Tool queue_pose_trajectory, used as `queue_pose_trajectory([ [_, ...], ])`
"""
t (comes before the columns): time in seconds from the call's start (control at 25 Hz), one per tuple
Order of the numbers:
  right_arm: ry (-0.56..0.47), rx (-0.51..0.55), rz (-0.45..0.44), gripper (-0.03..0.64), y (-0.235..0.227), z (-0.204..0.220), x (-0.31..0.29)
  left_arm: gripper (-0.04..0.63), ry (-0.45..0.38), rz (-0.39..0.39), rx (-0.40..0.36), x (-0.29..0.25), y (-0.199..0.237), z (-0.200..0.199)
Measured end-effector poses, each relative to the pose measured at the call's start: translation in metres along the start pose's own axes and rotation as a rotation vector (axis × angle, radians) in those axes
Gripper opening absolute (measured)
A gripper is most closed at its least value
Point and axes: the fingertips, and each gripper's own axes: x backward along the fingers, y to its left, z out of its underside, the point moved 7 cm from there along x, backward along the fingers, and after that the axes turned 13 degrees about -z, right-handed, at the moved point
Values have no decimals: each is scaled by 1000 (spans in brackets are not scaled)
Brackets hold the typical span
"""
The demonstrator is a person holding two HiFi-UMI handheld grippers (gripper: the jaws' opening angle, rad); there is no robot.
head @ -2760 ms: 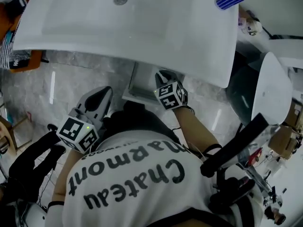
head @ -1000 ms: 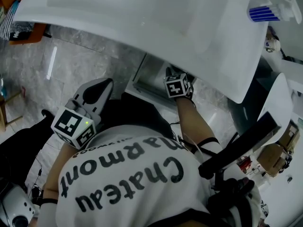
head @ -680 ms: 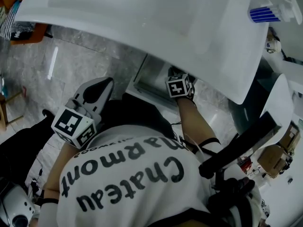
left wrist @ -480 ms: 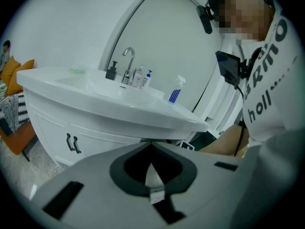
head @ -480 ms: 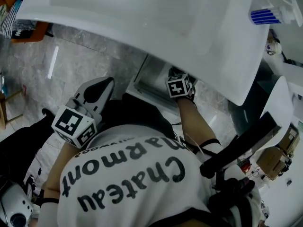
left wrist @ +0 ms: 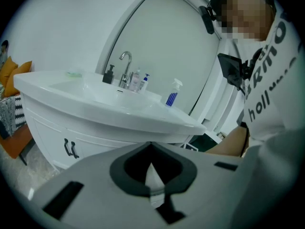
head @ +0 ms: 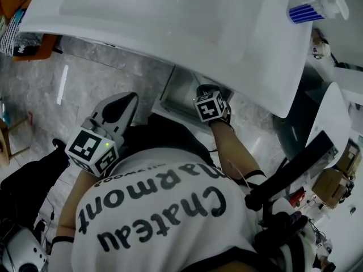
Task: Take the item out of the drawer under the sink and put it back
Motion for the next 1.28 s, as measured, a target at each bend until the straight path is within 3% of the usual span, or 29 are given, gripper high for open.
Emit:
queue_pose_trajectory([
  [0.32, 8, -50, 67, 40, 18, 1, 33, -3, -27, 54, 1, 20, 7, -8],
  [0.68, -73, -31, 154, 40, 60, -13, 86, -3, -96, 106, -26, 57, 31, -21],
  [0.88, -148, -23, 187, 40, 87, -23, 121, -3, -145, 114, 6, 76, 43, -28],
  [1.08, -234, -29, 240, 40, 110, -40, 154, -3, -180, 164, -31, 89, 50, -35],
  [1.28, -312, -24, 263, 40, 139, -62, 188, -3, -218, 192, -14, 103, 58, -39],
])
